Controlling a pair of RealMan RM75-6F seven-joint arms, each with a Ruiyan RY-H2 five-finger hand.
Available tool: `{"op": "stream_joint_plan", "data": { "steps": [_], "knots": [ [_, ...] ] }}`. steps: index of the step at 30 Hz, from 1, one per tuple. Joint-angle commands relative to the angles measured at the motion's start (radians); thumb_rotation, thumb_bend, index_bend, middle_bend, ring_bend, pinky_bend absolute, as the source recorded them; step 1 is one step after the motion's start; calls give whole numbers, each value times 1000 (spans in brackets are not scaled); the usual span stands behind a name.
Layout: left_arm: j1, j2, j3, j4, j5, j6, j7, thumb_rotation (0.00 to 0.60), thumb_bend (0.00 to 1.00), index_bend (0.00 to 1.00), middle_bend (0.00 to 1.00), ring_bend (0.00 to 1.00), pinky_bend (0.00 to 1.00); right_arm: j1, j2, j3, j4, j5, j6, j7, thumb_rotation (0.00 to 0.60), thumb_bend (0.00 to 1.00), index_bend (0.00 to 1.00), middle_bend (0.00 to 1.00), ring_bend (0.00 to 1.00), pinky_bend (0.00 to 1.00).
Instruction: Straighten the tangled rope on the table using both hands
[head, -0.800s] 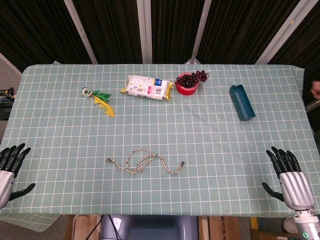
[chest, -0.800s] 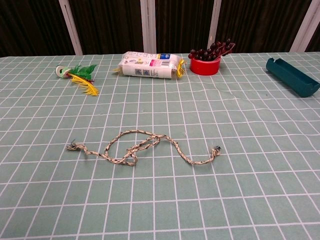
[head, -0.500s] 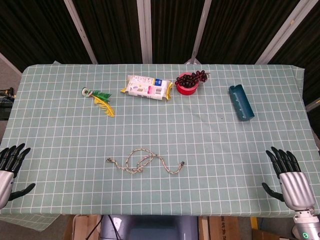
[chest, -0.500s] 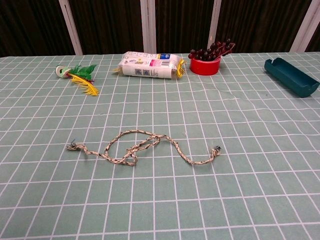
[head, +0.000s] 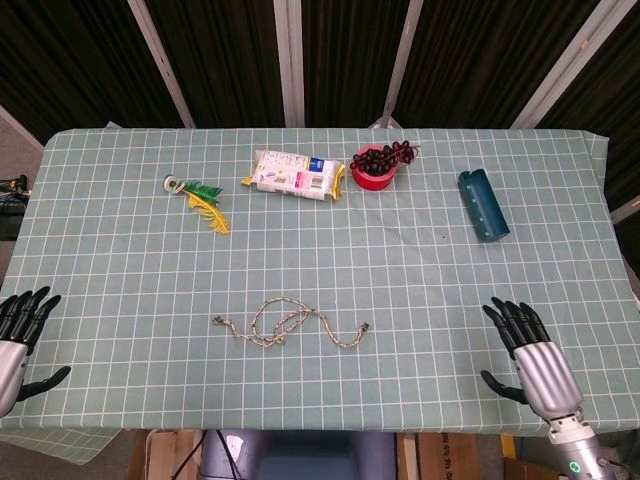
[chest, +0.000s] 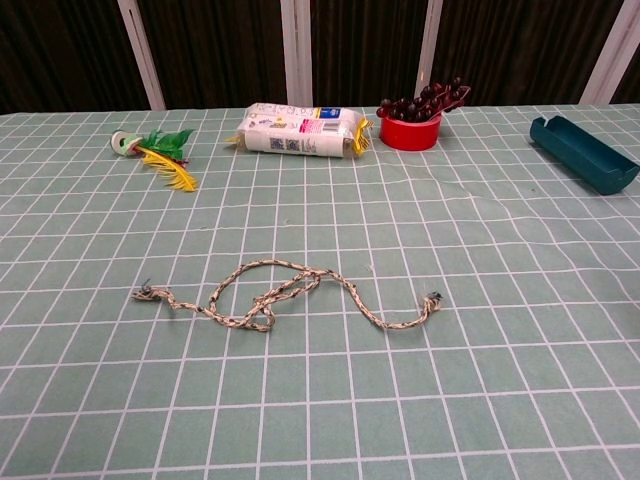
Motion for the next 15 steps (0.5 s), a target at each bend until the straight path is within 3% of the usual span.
{"op": "stream_joint_plan", "data": {
  "steps": [1,7,15],
  "knots": [
    [-1,-1,-1,1,0,0,0,600,15,65,0,0,0,37,-45,10,-39,4,-53,-34,600,259,244,29,0,0],
    [-3,-1,2,1,1,-7,6,600,28,65,0,0,0,92,-156,25,-71,35,-151,-134,600,259,355,63,0,0],
    [-6,3,2,-1,-3,-14,-3,600,29,65,0,0,0,130,-313,38,-34,103,-226,-248,600,274,456,104,0,0]
  ]
}}
